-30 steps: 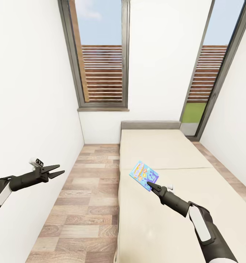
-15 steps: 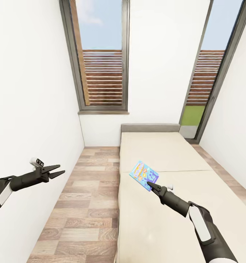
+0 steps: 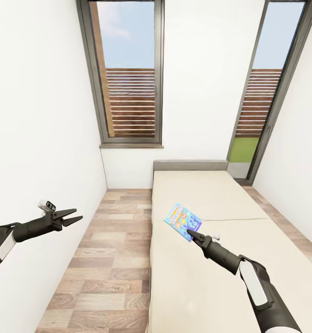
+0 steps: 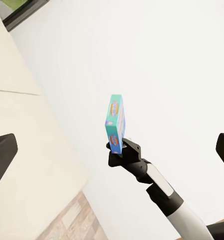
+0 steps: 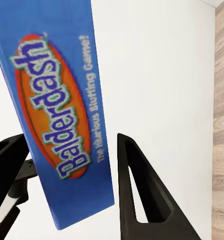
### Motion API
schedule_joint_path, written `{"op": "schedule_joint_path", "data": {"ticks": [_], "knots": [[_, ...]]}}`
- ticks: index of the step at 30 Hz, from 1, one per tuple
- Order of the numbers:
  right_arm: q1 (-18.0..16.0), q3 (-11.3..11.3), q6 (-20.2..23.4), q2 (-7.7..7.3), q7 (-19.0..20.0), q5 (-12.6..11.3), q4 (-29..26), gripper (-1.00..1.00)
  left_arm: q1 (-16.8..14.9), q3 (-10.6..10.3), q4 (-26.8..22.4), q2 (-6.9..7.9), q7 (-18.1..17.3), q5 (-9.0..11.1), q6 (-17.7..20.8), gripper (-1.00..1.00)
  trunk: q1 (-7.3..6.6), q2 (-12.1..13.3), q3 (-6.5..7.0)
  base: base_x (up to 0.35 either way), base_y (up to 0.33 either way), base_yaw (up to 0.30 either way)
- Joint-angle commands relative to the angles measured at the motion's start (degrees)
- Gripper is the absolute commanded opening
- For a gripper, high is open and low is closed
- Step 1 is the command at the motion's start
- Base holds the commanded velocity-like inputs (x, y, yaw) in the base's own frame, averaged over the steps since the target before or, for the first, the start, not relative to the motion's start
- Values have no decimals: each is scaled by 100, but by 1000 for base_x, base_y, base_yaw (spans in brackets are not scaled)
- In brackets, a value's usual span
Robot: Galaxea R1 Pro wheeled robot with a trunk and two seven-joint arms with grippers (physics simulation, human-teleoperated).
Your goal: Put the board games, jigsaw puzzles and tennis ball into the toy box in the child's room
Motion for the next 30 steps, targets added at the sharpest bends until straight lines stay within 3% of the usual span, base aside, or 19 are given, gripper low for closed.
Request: {"op": "schedule_joint_path", "data": {"ticks": [1,30], "knots": [[-6,-8,22,1,11,-4,0,-100,-4,-10,0,4,-21,6,62,100,4,-13,-4,0,0,0],[-6,-8,-10,1,11,-4,0,-100,3,-10,0,10,-21,4,60,100,4,-13,272,0,0,0]]}}
